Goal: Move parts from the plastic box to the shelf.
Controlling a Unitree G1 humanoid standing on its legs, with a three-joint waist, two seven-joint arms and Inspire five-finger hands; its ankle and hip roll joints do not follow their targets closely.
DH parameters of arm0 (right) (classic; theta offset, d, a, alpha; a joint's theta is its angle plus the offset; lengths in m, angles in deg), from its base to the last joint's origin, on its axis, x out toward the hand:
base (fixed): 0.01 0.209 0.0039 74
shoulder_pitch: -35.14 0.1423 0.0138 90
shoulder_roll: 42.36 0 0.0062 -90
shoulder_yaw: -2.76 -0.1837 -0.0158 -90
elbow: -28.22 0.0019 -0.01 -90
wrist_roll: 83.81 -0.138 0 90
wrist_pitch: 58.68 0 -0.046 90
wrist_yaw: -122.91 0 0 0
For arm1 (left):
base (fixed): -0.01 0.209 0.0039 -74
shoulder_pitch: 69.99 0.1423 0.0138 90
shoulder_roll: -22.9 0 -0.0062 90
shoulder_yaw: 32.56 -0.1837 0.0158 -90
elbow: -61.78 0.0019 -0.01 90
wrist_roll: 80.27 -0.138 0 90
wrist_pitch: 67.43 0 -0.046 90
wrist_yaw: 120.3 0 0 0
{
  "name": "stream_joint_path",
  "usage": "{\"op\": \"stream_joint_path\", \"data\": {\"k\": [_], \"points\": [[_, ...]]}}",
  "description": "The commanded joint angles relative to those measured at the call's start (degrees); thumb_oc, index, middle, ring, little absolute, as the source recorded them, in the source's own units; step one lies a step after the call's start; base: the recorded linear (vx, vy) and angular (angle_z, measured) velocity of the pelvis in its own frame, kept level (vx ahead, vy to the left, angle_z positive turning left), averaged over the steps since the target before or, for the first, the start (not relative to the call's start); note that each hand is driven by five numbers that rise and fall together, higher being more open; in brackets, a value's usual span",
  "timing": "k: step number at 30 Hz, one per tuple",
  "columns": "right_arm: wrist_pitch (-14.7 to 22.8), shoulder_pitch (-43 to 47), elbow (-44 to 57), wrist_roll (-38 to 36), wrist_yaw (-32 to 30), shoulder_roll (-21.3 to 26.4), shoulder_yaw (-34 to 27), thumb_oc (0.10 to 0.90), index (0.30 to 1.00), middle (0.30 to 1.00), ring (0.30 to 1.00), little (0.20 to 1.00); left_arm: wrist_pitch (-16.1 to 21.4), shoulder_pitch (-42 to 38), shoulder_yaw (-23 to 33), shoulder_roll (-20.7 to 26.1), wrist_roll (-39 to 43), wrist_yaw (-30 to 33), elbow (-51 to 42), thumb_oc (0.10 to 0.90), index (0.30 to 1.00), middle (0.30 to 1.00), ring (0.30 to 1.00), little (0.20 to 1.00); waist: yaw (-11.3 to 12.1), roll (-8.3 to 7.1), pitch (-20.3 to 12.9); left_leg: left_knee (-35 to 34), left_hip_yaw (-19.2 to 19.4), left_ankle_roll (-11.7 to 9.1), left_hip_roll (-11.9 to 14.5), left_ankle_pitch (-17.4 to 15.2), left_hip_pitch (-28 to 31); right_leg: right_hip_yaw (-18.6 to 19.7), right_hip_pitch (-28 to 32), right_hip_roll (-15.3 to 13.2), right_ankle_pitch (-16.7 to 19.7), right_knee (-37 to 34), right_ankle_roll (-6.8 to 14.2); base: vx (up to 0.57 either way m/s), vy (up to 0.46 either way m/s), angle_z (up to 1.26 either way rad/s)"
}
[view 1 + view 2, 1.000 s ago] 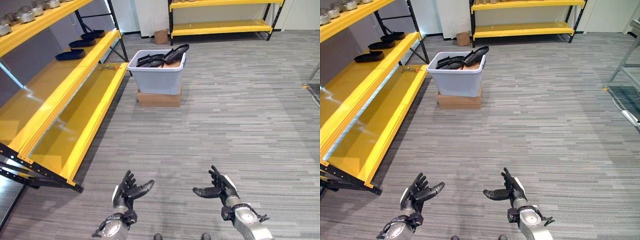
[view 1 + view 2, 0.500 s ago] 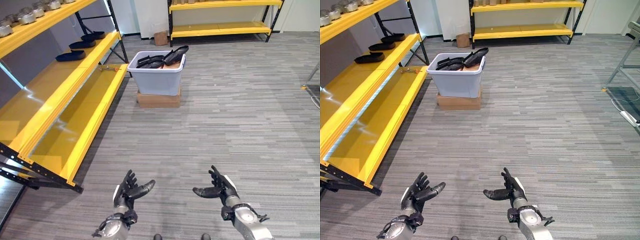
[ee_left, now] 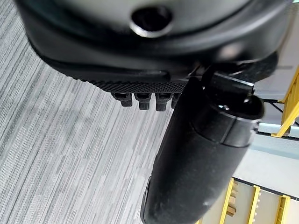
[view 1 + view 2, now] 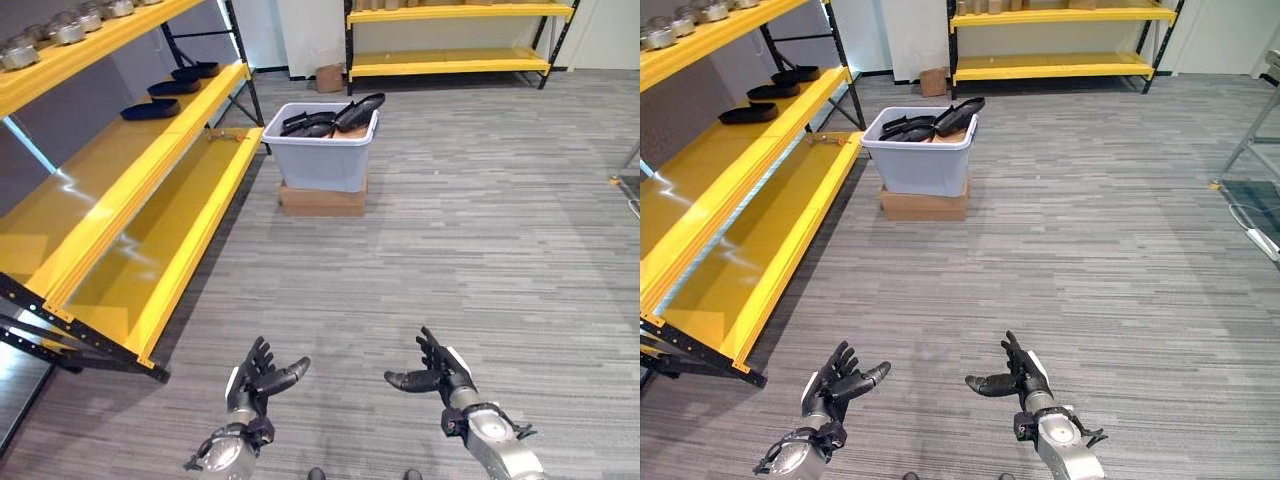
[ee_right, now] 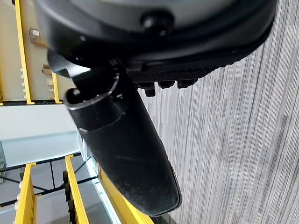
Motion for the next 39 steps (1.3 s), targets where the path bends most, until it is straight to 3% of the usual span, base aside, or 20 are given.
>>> {"op": "stream_joint_path", "data": {"k": [1,3,5,7,8,13,15,18,19,20,22,23,24,27,30,32,34,36,37,39], "points": [[3.69,2.56,2.69,1.44,1.67,-2.23,-1.59,0.900,1.000,1.000,1.000,1.000,3.47,-4.87,0.97,5.01,-2.73,-1.68,-4.35,0.900,1.000,1.000,1.000,1.000,0.32,-2.36,0.76,4.50,-1.21,3.26,-2.77,-6.68,-0.06,0.37,-5.14,-8.21,1.44,18.92,5.48,-0.03,0.230,0.02],[3.62,1.65,2.81,1.85,1.79,-2.45,-2.29,0.900,1.000,1.000,1.000,1.000,3.36,-4.72,0.89,5.44,-3.17,-2.04,-4.55,0.900,1.000,1.000,1.000,1.000,-0.21,-1.65,2.27,3.90,-1.98,4.09,-3.04,-6.40,0.65,1.98,-9.75,-7.75,3.38,26.60,5.65,-0.03,0.159,0.06],[3.69,1.70,2.28,2.02,1.58,-2.63,-2.54,0.900,1.000,1.000,1.000,1.000,3.40,-4.68,1.06,5.70,-3.62,-1.91,-4.46,0.900,1.000,1.000,1.000,1.000,-0.09,-1.22,2.71,3.61,-1.65,4.29,-2.93,-6.64,1.37,0.06,-11.92,-8.37,2.91,29.09,5.64,0.06,0.127,0.19],[3.60,1.90,2.03,1.42,1.47,-2.86,-2.77,0.900,1.000,1.000,1.000,1.000,3.17,-4.43,1.44,5.82,-3.85,-2.26,-4.45,0.900,1.000,1.000,1.000,1.000,-0.74,-1.10,2.77,2.73,-1.50,4.20,-3.22,-7.13,2.87,-0.64,-14.58,-6.48,1.95,27.03,5.19,0.15,0.089,-0.22],[3.75,2.08,1.70,0.39,1.60,-2.70,-2.73,0.900,1.000,1.000,1.000,1.000,3.21,-4.57,1.78,5.97,-3.73,-2.49,-4.42,0.900,1.000,1.000,1.000,1.000,-1.41,-1.71,3.00,2.19,-1.85,4.19,-4.17,-7.66,3.97,-1.66,-16.58,-3.35,1.02,20.11,4.25,0.18,0.001,-0.34],[4.04,4.11,0.27,-0.49,0.41,-3.03,-1.60,0.900,1.000,1.000,1.000,1.000,3.20,-5.34,2.11,5.65,-3.84,-2.34,-4.62,0.900,1.000,1.000,1.000,1.000,-2.03,-3.12,2.96,-0.39,-2.87,3.15,-4.99,-8.53,6.71,-4.61,-16.03,-0.68,5.27,2.10,3.77,0.19,-0.042,0.08],[4.06,4.32,0.16,-0.47,0.24,-3.55,-0.46,0.900,1.000,1.000,1.000,1.000,3.33,-6.76,1.41,5.09,-3.95,-2.04,-3.67,0.900,1.000,1.000,1.000,1.000,-2.48,-4.08,2.25,-0.50,-3.85,2.11,-4.39,-10.18,8.69,-3.02,-14.47,0.90,4.53,0.48,2.56,0.29,-0.085,0.21],[4.38,4.21,0.01,-1.02,0.27,-3.33,-0.19,0.900,1.000,1.000,1.000,1.000,3.34,-6.88,1.04,4.65,-4.06,-1.98,-3.27,0.900,1.000,1.000,1.000,1.000,-2.89,-3.99,1.13,0.62,-4.18,1.70,-3.60,-11.37,9.15,-2.55,-13.53,2.05,3.69,0.62,1.74,0.29,-0.111,0.58],[4.98,4.38,0.27,-1.74,0.54,-2.42,-0.16,0.900,1.000,1.000,1.000,1.000,3.74,-6.81,1.11,4.71,-3.42,-1.89,-4.14,0.900,1.000,1.000,1.000,1.000,-3.02,-4.01,0.24,6.37,-4.48,0.57,-1.54,-12.23,7.78,-3.85,-11.89,3.57,2.15,0.94,0.44,0.31,-0.141,0.43],[4.98,4.37,0.28,-1.74,0.55,-2.41,-0.16,0.900,1.000,1.000,1.000,1.000,3.74,-6.79,1.11,4.71,-3.43,-1.89,-4.16,0.900,1.000,1.000,1.000,1.000,-3.06,-3.95,0.25,6.55,-4.53,0.53,-1.47,-12.36,7.72,-3.92,-11.82,3.64,2.15,0.88,0.42,0.52,-0.248,0.34],[5.38,4.29,-0.59,-2.55,0.27,-2.13,-0.22,0.900,1.000,1.000,1.000,1.000,3.77,-6.10,0.91,4.88,-2.34,-2.21,-4.30,0.900,1.000,1.000,1.000,1.000,-2.17,-4.26,0.11,16.99,-3.78,-2.07,0.16,-7.62,3.88,-4.44,-7.24,5.92,0.53,-2.46,-1.29,0.28,-0.151,0.27],[5.39,4.30,-0.61,-2.56,0.28,-2.14,-0.23,0.900,1.000,1.000,1.000,1.000,3.76,-6.09,0.91,4.90,-2.33,-2.21,-4.32,0.900,1.000,1.000,1.000,1.000,-2.26,-4.24,0.06,17.43,-3.89,-2.11,0.21,-7.81,3.57,-4.54,-7.27,5.96,0.59,-2.56,-1.33,0.19,-0.133,-0.03],[5.60,4.40,-0.56,-2.98,0.43,-1.56,-0.34,0.900,1.000,1.000,1.000,1.000,3.69,-5.31,0.97,5.07,-1.62,-2.29,-4.95,0.900,1.000,1.000,1.000,1.000,-0.78,-4.67,1.51,30.37,-4.51,-3.94,-0.01,-2.75,-2.35,-4.89,-4.30,6.62,-0.42,-3.91,-2.92,0.15,-0.126,-0.15],[5.54,4.57,-0.69,-2.24,0.64,-0.66,-0.05,0.900,1.000,1.000,1.000,1.000,3.62,-4.56,1.02,5.10,-0.87,-2.47,-5.26,0.900,1.000,1.000,1.000,1.000,1.32,-5.86,3.40,42.17,-4.30,-5.36,-0.27,1.74,-8.17,-6.88,-1.19,6.25,-2.05,-5.27,-4.29,0.17,-0.120,-0.20],[5.29,4.50,-0.42,-1.85,0.05,-0.28,-0.18,0.900,1.000,1.000,1.000,1.000,3.37,-4.19,1.17,4.92,-0.87,-2.55,-5.42,0.900,1.000,1.000,1.000,1.000,2.23,-6.13,4.50,39.97,-0.76,-4.04,2.19,0.49,-12.30,-7.54,1.22,6.04,-3.37,-6.35,-4.44,0.14,-0.030,-0.07],[5.49,4.09,-0.14,-1.83,-0.06,-0.43,-0.49,0.900,1.000,1.000,1.000,1.000,3.40,-3.71,1.28,5.26,-1.20,-2.55,-5.57,0.900,1.000,1.000,1.000,1.000,3.27,-6.56,4.95,33.82,0.26,-2.56,2.39,-4.05,-14.36,-7.51,2.43,5.72,-3.95,-6.80,-3.82,0.17,0.050,0.33],[5.46,3.41,-0.26,-1.41,-0.04,-0.67,-0.82,0.900,1.000,1.000,1.000,1.000,3.52,-3.10,1.34,5.48,-1.37,-2.47,-5.67,0.900,1.000,1.000,1.000,1.000,3.58,-7.28,4.97,25.20,0.76,-2.10,2.89,-5.53,-15.41,-7.48,3.04,5.01,-4.48,-6.92,-3.08,0.19,0.090,0.18],[5.34,2.84,-0.78,-1.00,-0.22,-0.90,-1.01,0.900,1.000,1.000,1.000,1.000,3.49,-2.91,1.30,5.56,-1.56,-2.24,-5.55,0.900,1.000,1.000,1.000,1.000,3.82,-6.93,4.69,15.56,0.78,-3.02,4.66,-0.89,-16.20,-7.55,3.99,5.20,-5.26,-7.10,-2.67,0.17,0.109,0.00],[5.34,2.84,-0.78,-1.00,-0.22,-0.90,-1.01,0.900,1.000,1.000,1.000,1.000,3.49,-2.91,1.30,5.57,-1.56,-2.24,-5.55,0.900,1.000,1.000,1.000,1.000,3.84,-6.94,4.73,15.51,0.81,-3.02,4.65,-0.87,-16.12,-7.53,4.03,5.19,-5.26,-7.10,-2.67,0.15,0.118,0.19],[5.55,2.57,-1.02,-0.14,-0.34,-0.86,-1.13,0.900,1.000,1.000,1.000,1.000,3.29,-2.75,1.68,5.55,-2.48,-2.37,-5.12,0.900,1.000,1.000,1.000,1.000,4.98,-5.42,4.58,2.06,-1.59,-5.45,5.72,7.09,-17.66,-6.82,5.69,6.39,-7.30,-7.10,-1.85,0.28,0.252,0.12]]}}
